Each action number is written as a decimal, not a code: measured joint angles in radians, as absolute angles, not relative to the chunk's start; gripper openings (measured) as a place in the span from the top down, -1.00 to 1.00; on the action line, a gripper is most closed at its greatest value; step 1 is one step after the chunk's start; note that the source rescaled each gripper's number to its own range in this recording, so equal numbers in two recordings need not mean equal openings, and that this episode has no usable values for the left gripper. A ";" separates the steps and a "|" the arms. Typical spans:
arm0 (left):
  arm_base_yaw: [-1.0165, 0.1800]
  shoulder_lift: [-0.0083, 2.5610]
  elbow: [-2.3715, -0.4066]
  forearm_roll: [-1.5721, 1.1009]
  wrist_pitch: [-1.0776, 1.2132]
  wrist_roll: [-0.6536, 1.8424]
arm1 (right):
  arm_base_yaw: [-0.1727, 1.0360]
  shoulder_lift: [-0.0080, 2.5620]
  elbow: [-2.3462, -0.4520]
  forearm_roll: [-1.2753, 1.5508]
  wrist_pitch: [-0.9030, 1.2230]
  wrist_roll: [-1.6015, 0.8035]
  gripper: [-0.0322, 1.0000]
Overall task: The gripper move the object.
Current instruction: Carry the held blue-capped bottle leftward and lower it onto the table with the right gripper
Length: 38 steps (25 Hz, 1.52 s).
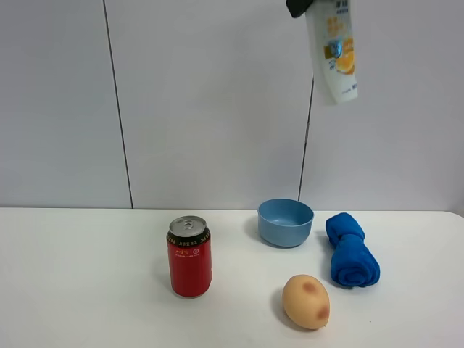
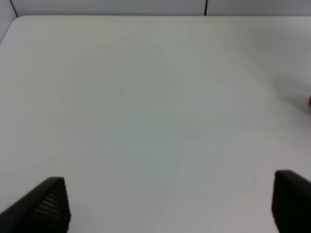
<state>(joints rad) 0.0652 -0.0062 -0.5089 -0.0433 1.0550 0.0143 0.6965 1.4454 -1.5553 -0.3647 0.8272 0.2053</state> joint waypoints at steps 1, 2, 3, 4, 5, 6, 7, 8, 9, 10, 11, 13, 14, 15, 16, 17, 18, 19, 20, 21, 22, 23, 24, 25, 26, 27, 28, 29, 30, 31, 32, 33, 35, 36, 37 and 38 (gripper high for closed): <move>0.065 -0.006 -0.509 -0.043 1.055 0.014 | 0.707 1.437 -1.518 -0.345 0.808 0.205 0.91; 0.065 -0.006 -0.509 -0.043 1.055 0.014 | 0.716 1.428 -1.482 -0.317 0.785 0.206 0.91; 0.065 -0.006 -0.509 -0.043 1.055 0.014 | 0.726 1.420 -1.435 -0.293 0.749 0.207 0.91; 0.065 -0.006 -0.509 -0.043 1.055 0.014 | 0.734 1.410 -1.385 -0.277 0.707 0.207 0.91; 0.065 -0.006 -0.509 -0.043 1.055 0.014 | 0.744 1.401 -1.343 -0.263 0.670 0.207 0.91; 0.065 -0.006 -0.509 -0.043 1.055 0.014 | 0.755 1.392 -1.292 -0.257 0.626 0.207 0.91; 0.065 -0.006 -0.509 -0.043 1.055 0.014 | 0.764 1.383 -1.242 -0.253 0.580 0.203 0.91; 0.065 -0.006 -0.509 -0.043 1.055 0.014 | 0.776 1.373 -1.194 -0.246 0.533 0.200 0.91; 0.065 -0.006 -0.509 -0.043 1.055 0.014 | 0.787 1.362 -1.154 -0.238 0.490 0.192 0.91; 0.065 -0.006 -0.509 -0.043 1.055 0.014 | 0.797 1.352 -1.109 -0.225 0.439 0.181 0.91; 0.065 -0.006 -0.509 -0.043 1.055 0.014 | 0.805 1.342 -1.065 -0.204 0.383 0.167 0.92; 0.065 -0.006 -0.509 -0.043 1.055 0.014 | 0.817 1.324 -0.987 -0.148 0.272 0.124 0.92; 0.065 -0.006 -0.509 -0.043 1.055 0.014 | 0.820 1.320 -0.945 -0.110 0.211 0.092 0.92; 0.065 -0.006 -0.509 -0.043 1.055 0.014 | 0.820 1.317 -0.904 -0.079 0.149 0.054 0.92; 0.065 -0.006 -0.509 -0.043 1.055 0.014 | 0.822 1.317 -0.871 -0.045 0.102 0.008 0.92; 0.065 -0.006 -0.509 -0.043 1.055 0.014 | 0.822 1.317 -0.831 -0.013 0.049 -0.037 0.92; 0.065 -0.006 -0.509 -0.043 1.055 0.014 | 0.822 1.317 -0.792 0.013 0.000 -0.097 0.92; 0.065 -0.006 -0.509 -0.043 1.055 0.014 | 0.822 1.317 -0.758 0.031 -0.051 -0.163 0.92; 0.065 -0.006 -0.509 -0.043 1.055 0.014 | 0.822 1.317 -0.736 0.049 -0.087 -0.219 0.92; 0.065 -0.006 -0.509 -0.043 1.055 0.014 | 0.822 1.317 -0.715 0.060 -0.119 -0.282 0.92; 0.065 -0.006 -0.509 -0.043 1.055 0.014 | 0.822 1.317 -0.703 0.071 -0.136 -0.333 0.92; 0.065 -0.006 -0.509 -0.043 1.055 0.014 | 0.822 1.317 -0.699 0.082 -0.141 -0.368 0.92; 0.065 -0.006 -0.509 -0.043 1.055 0.014 | 0.822 1.317 -0.694 0.088 -0.150 -0.387 0.92; 0.065 -0.006 -0.509 -0.043 1.055 0.014 | 0.822 1.317 -0.694 0.088 -0.150 -0.387 0.92; 0.065 -0.006 -0.509 -0.043 1.055 0.014 | 0.822 1.317 -0.692 0.095 -0.157 -0.400 0.92; 0.065 -0.006 -0.509 -0.043 1.055 0.014 | 0.822 1.319 -0.691 0.098 -0.163 -0.407 0.92; 0.065 -0.006 -0.509 -0.043 1.055 0.014 | 0.822 1.323 -0.690 0.111 -0.167 -0.407 0.92; 0.065 -0.006 -0.509 -0.043 1.055 0.014 | 0.822 1.328 -0.690 0.123 -0.179 -0.400 0.92; 0.065 -0.006 -0.509 -0.043 1.055 0.014 | 0.822 1.335 -0.688 0.129 -0.194 -0.385 0.92; 0.065 -0.006 -0.509 -0.043 1.055 0.014 | 0.822 1.345 -0.688 0.135 -0.213 -0.370 0.92; 0.065 -0.006 -0.509 -0.043 1.055 0.014 | 0.822 1.353 -0.688 0.136 -0.225 -0.352 0.92; 0.065 -0.006 -0.509 -0.043 1.055 0.014 | 0.822 1.366 -0.688 0.130 -0.236 -0.336 0.92; 0.065 -0.006 -0.509 -0.043 1.055 0.014 | 0.822 1.395 -0.688 0.105 -0.250 -0.308 0.92; 0.065 -0.006 -0.509 -0.043 1.055 0.014 | 0.822 1.407 -0.688 0.088 -0.257 -0.288 0.92; 0.065 -0.006 -0.509 -0.043 1.055 0.014 | 0.822 1.422 -0.688 0.070 -0.266 -0.264 0.92; 0.065 -0.006 -0.509 -0.043 1.055 0.014 | 0.822 1.437 -0.688 0.048 -0.278 -0.238 0.93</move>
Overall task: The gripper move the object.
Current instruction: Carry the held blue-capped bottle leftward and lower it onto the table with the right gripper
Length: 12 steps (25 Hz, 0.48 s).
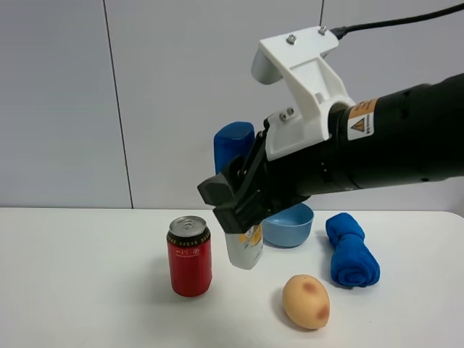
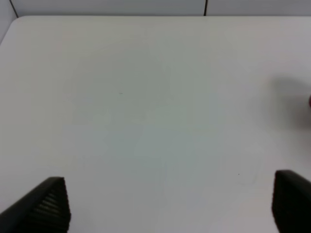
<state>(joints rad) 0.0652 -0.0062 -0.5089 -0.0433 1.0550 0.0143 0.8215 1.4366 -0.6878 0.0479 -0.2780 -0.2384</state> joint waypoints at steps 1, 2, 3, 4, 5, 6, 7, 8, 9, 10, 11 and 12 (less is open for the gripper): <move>0.065 -0.006 -0.509 -0.043 1.055 0.014 | 0.822 1.448 -0.688 0.025 -0.296 -0.199 0.93; 0.065 -0.006 -0.509 -0.043 1.055 0.014 | 0.822 1.462 -0.688 0.000 -0.321 -0.150 0.93; 0.065 -0.006 -0.509 -0.043 1.055 0.014 | 0.822 1.477 -0.688 -0.032 -0.346 -0.091 0.93; 0.065 -0.006 -0.509 -0.043 1.055 0.014 | 0.822 1.492 -0.688 -0.082 -0.382 -0.035 0.93; 0.065 -0.006 -0.509 -0.043 1.055 0.014 | 0.822 1.505 -0.688 -0.148 -0.423 0.034 0.93; 0.065 -0.006 -0.509 -0.043 1.055 0.014 | 0.822 1.522 -0.688 -0.213 -0.465 0.105 0.93; 0.065 -0.006 -0.509 -0.043 1.055 0.014 | 0.822 1.538 -0.688 -0.295 -0.500 0.173 0.93; 0.065 -0.006 -0.509 -0.043 1.055 0.014 | 0.822 1.552 -0.688 -0.373 -0.537 0.222 0.93; 0.065 -0.006 -0.509 -0.043 1.055 0.014 | 0.822 1.570 -0.688 -0.429 -0.570 0.269 0.93; 0.065 -0.006 -0.509 -0.043 1.055 0.014 | 0.822 1.585 -0.688 -0.479 -0.591 0.301 0.93; 0.065 -0.006 -0.509 -0.043 1.055 0.014 | 0.818 1.599 -0.688 -0.511 -0.611 0.317 0.93; 0.065 -0.006 -0.509 -0.043 1.055 0.014 | 0.811 1.608 -0.688 -0.529 -0.628 0.329 0.93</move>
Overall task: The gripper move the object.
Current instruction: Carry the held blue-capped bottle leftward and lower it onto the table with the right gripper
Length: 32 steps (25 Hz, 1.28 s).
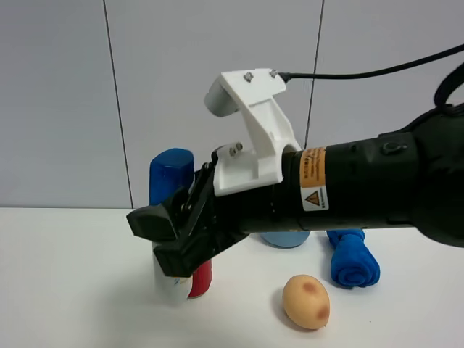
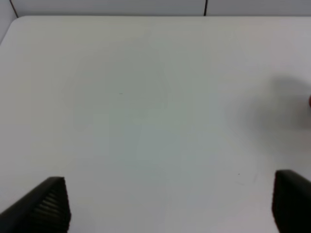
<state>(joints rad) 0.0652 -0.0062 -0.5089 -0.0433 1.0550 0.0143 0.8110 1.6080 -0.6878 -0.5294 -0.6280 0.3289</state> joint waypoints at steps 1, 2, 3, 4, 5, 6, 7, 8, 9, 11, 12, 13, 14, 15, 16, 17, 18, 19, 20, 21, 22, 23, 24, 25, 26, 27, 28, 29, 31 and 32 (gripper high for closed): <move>0.065 -0.006 -0.509 -0.043 1.055 0.014 | 0.799 1.618 -0.688 -0.537 -0.642 0.335 0.93; 0.065 -0.006 -0.509 -0.043 1.055 0.014 | 0.784 1.629 -0.688 -0.538 -0.657 0.335 0.93; 0.065 -0.006 -0.509 -0.043 1.055 0.014 | 0.770 1.641 -0.688 -0.538 -0.673 0.335 0.93; 0.065 -0.006 -0.509 -0.043 1.055 0.014 | 0.762 1.651 -0.688 -0.537 -0.683 0.335 0.93; 0.065 -0.006 -0.509 -0.043 1.055 0.014 | 0.757 1.663 -0.688 -0.537 -0.687 0.335 0.93; 0.065 -0.006 -0.509 -0.043 1.055 0.014 | 0.755 1.674 -0.688 -0.545 -0.688 0.336 0.93; 0.065 -0.006 -0.509 -0.043 1.055 0.014 | 0.754 1.683 -0.688 -0.557 -0.690 0.336 0.93; 0.065 -0.006 -0.509 -0.043 1.055 0.014 | 0.754 1.695 -0.688 -0.561 -0.695 0.333 0.93; 0.065 -0.006 -0.509 -0.043 1.055 0.014 | 0.754 1.708 -0.688 -0.564 -0.703 0.326 0.93; 0.065 -0.006 -0.509 -0.043 1.055 0.014 | 0.754 1.733 -0.688 -0.565 -0.724 0.312 0.93; 0.065 -0.006 -0.509 -0.043 1.055 0.014 | 0.754 1.746 -0.688 -0.565 -0.731 0.308 0.93; 0.065 -0.006 -0.509 -0.043 1.055 0.014 | 0.754 1.757 -0.688 -0.565 -0.737 0.300 0.93; 0.065 -0.006 -0.509 -0.043 1.055 0.014 | 0.754 1.766 -0.688 -0.565 -0.739 0.293 0.93; 0.065 -0.006 -0.509 -0.043 1.055 0.014 | 0.754 1.775 -0.689 -0.563 -0.740 0.280 0.93; 0.065 -0.006 -0.509 -0.043 1.055 0.014 | 0.754 1.784 -0.689 -0.560 -0.741 0.264 0.93; 0.065 -0.006 -0.509 -0.043 1.055 0.014 | 0.754 1.794 -0.689 -0.556 -0.745 0.252 0.93; 0.065 -0.006 -0.509 -0.043 1.055 0.014 | 0.754 1.803 -0.689 -0.555 -0.754 0.239 0.93; 0.065 -0.006 -0.509 -0.043 1.055 0.014 | 0.754 1.814 -0.689 -0.553 -0.766 0.226 0.93; 0.065 -0.006 -0.509 -0.043 1.055 0.014 | 0.754 1.825 -0.689 -0.553 -0.789 0.221 0.93; 0.065 -0.006 -0.509 -0.043 1.055 0.014 | 0.754 1.836 -0.689 -0.553 -0.815 0.219 0.93; 0.065 -0.006 -0.509 -0.043 1.055 0.014 | 0.754 1.843 -0.689 -0.553 -0.840 0.219 0.93; 0.065 -0.006 -0.509 -0.043 1.055 0.014 | 0.754 1.851 -0.689 -0.553 -0.856 0.219 0.93; 0.065 -0.006 -0.509 -0.043 1.055 0.014 | 0.754 1.858 -0.689 -0.544 -0.868 0.219 0.93; 0.065 -0.006 -0.509 -0.043 1.055 0.014 | 0.754 1.863 -0.690 -0.531 -0.872 0.219 0.93; 0.065 -0.006 -0.509 -0.043 1.055 0.014 | 0.754 1.869 -0.690 -0.517 -0.871 0.219 0.93; 0.065 -0.006 -0.509 -0.043 1.055 0.014 | 0.754 1.877 -0.690 -0.497 -0.871 0.219 0.93; 0.065 -0.006 -0.509 -0.043 1.055 0.014 | 0.754 1.882 -0.690 -0.482 -0.869 0.219 0.93; 0.065 -0.006 -0.509 -0.043 1.055 0.014 | 0.754 1.886 -0.690 -0.469 -0.868 0.219 0.93; 0.065 -0.006 -0.509 -0.043 1.055 0.014 | 0.754 1.887 -0.690 -0.463 -0.866 0.219 0.93; 0.065 -0.006 -0.509 -0.043 1.055 0.014 | 0.754 1.887 -0.690 -0.463 -0.866 0.219 0.93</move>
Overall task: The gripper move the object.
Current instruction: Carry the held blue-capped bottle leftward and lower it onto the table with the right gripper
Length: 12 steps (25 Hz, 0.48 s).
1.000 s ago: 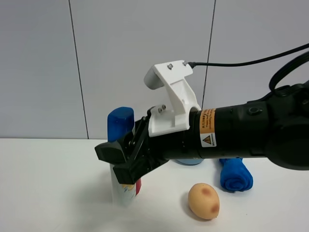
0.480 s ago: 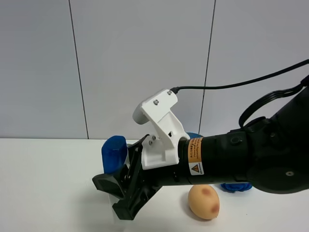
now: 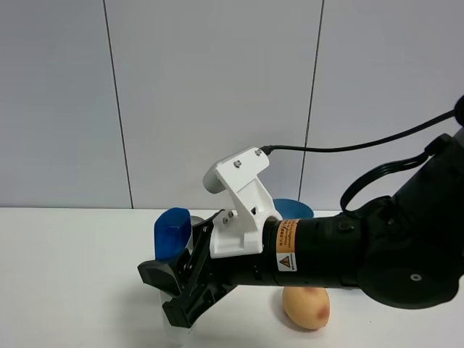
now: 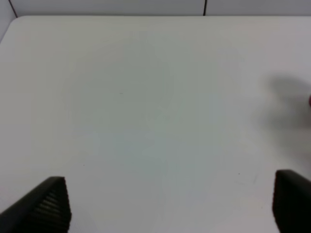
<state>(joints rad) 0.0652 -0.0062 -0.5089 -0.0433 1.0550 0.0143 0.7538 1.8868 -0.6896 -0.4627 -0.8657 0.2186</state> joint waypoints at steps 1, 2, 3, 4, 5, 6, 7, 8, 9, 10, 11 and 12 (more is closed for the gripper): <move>0.065 -0.006 -0.509 -0.043 1.055 0.014 | 0.754 1.887 -0.690 -0.463 -0.867 0.219 0.93; 0.065 -0.006 -0.509 -0.042 1.055 0.014 | 0.754 1.887 -0.690 -0.463 -0.867 0.219 0.93; 0.065 -0.006 -0.509 -0.042 1.055 0.014 | 0.754 1.887 -0.690 -0.463 -0.867 0.219 0.93; 0.065 -0.006 -0.509 -0.042 1.055 0.014 | 0.754 1.887 -0.690 -0.463 -0.867 0.219 0.93; 0.065 -0.006 -0.509 -0.042 1.055 0.014 | 0.754 1.887 -0.690 -0.463 -0.867 0.219 0.93; 0.065 -0.006 -0.509 -0.042 1.055 0.014 | 0.754 1.890 -0.690 -0.462 -0.867 0.219 0.93; 0.065 -0.006 -0.509 -0.042 1.055 0.014 | 0.754 1.895 -0.690 -0.459 -0.868 0.219 0.93; 0.065 -0.006 -0.509 -0.042 1.055 0.014 | 0.754 1.903 -0.690 -0.456 -0.869 0.219 0.93; 0.065 -0.006 -0.509 -0.042 1.055 0.014 | 0.754 1.912 -0.690 -0.455 -0.871 0.219 0.93; 0.065 -0.006 -0.509 -0.042 1.055 0.014 | 0.754 1.920 -0.690 -0.455 -0.871 0.219 0.93; 0.065 -0.006 -0.509 -0.042 1.055 0.014 | 0.754 1.924 -0.690 -0.455 -0.871 0.219 0.93; 0.065 -0.006 -0.509 -0.042 1.055 0.014 | 0.754 1.926 -0.689 -0.455 -0.871 0.219 0.93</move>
